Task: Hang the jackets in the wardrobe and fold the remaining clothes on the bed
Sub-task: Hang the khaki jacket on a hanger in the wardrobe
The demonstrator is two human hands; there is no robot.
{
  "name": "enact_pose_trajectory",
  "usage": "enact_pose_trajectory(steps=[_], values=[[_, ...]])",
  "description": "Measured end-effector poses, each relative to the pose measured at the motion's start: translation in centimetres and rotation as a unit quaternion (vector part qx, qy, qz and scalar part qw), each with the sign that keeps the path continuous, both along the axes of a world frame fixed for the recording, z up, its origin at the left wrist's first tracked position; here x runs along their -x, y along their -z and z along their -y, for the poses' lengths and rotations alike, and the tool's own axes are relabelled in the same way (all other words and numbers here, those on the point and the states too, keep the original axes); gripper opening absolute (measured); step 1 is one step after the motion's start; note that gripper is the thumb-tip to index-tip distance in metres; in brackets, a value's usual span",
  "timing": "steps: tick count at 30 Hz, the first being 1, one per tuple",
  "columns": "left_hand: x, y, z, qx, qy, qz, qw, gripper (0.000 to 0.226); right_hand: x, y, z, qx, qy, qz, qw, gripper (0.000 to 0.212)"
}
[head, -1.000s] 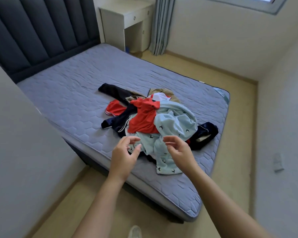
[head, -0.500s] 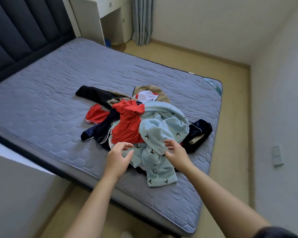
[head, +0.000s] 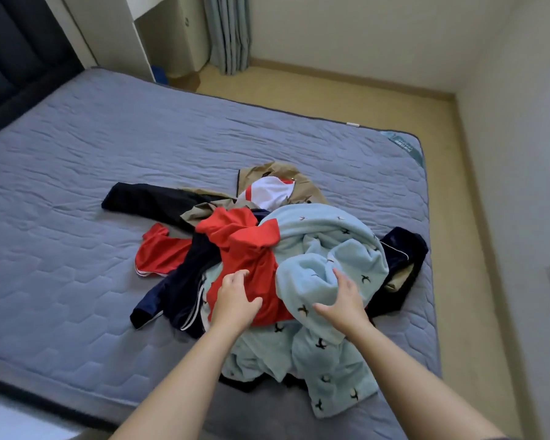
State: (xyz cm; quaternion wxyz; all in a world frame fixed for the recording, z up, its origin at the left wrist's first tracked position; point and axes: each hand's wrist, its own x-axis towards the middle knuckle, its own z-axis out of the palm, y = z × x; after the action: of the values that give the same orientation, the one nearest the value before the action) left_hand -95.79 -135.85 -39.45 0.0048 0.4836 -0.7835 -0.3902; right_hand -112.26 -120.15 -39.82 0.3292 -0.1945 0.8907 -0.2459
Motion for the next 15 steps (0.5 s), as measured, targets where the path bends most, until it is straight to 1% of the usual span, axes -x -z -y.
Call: enact_pose_trajectory(steps=[3,5,7,9,10,11,13,14,15], values=[[1.3,3.2,2.8,0.028,0.028,0.043,0.998,0.085,0.2,4.0,1.7,-0.019,0.031,0.007,0.999,0.105],[2.3,5.5,3.8,0.032,0.049,0.072,0.996,0.099,0.6,6.5,2.4,-0.031,0.044,0.025,0.998,0.106],[3.2,8.4,4.0,0.017,0.070,0.101,0.992,0.110,0.8,9.3,2.8,-0.042,0.045,0.041,0.997,0.104],[3.7,10.3,3.9,0.002,0.074,0.126,0.989,0.111,1.0,11.1,3.0,-0.042,0.045,0.034,0.997,0.096],[3.9,11.4,3.5,0.008,0.074,0.137,0.988,0.102,0.9,12.1,3.0,-0.036,0.048,0.022,0.998,0.089],[3.9,12.4,3.3,0.029,0.078,0.146,0.986,0.085,1.0,12.9,2.9,-0.025,0.055,0.013,0.998,0.079],[3.8,13.4,3.1,0.080,0.060,0.145,0.984,0.045,1.0,13.6,2.4,0.009,0.079,0.003,0.997,0.053],[3.5,13.5,3.1,0.076,0.044,0.129,0.988,0.033,1.0,13.4,2.0,0.033,0.099,0.006,0.994,0.039],[3.0,13.3,2.8,0.051,0.035,0.106,0.992,0.027,1.2,12.7,1.7,0.064,0.136,0.025,0.988,0.029]])
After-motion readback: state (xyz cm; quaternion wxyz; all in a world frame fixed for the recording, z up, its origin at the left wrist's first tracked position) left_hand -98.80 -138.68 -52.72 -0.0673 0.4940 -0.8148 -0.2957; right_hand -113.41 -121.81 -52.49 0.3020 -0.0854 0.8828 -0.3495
